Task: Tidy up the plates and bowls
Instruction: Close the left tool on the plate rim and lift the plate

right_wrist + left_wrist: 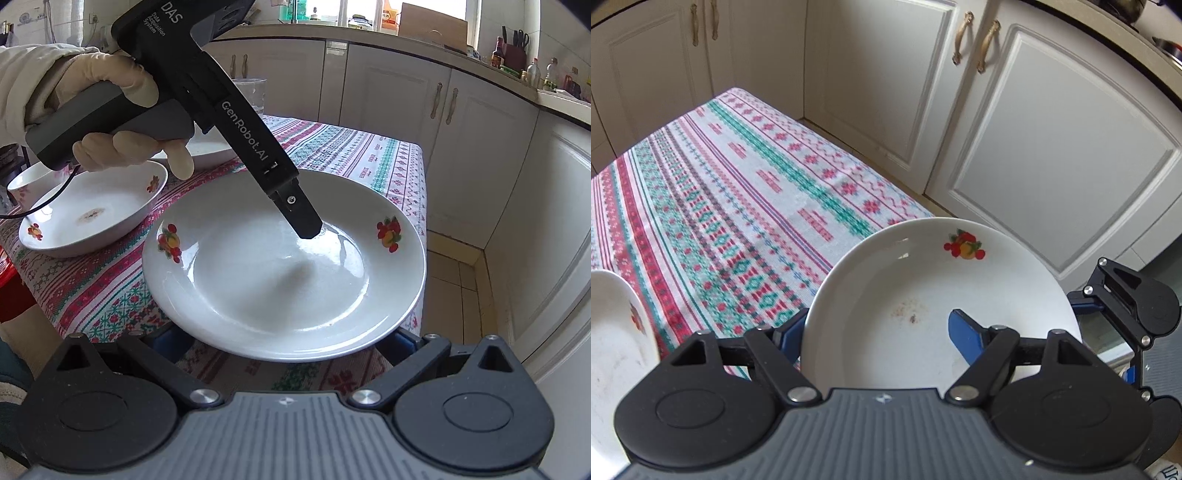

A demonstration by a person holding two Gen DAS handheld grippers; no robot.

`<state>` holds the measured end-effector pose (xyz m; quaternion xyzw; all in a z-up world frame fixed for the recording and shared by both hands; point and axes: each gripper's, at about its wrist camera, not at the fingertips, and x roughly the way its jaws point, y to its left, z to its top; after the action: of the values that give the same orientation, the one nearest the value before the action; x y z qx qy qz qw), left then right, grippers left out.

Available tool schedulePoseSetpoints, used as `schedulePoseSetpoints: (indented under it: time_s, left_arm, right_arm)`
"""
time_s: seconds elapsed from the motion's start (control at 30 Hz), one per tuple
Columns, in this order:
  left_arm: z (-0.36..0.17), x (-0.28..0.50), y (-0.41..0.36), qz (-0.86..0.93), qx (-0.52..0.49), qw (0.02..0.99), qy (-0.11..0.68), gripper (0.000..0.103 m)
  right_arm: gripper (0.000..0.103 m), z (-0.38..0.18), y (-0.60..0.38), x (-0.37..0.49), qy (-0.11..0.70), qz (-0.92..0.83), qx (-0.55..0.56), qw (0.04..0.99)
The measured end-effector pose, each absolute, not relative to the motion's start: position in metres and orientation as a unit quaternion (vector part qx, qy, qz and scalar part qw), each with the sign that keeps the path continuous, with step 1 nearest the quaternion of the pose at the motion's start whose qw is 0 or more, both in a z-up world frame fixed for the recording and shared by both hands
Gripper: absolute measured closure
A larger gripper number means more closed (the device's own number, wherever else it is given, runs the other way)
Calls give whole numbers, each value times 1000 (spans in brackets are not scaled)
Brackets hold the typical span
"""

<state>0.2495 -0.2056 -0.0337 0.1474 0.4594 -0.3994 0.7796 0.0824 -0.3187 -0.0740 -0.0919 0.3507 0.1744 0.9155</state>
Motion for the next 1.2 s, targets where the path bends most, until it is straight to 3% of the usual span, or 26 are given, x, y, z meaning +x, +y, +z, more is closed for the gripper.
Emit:
schedulePoseSetpoints:
  time_s: [0.57,1.2]
  left_arm:
    - [-44,307,-188,-371,132,802,449,25]
    - [-48,312,-192,-366,144,809,437,22]
  right_arm:
    - [0,-82,-323,152,353,191,-108,910]
    - [0,-84,-326,159,356,186,-98,911]
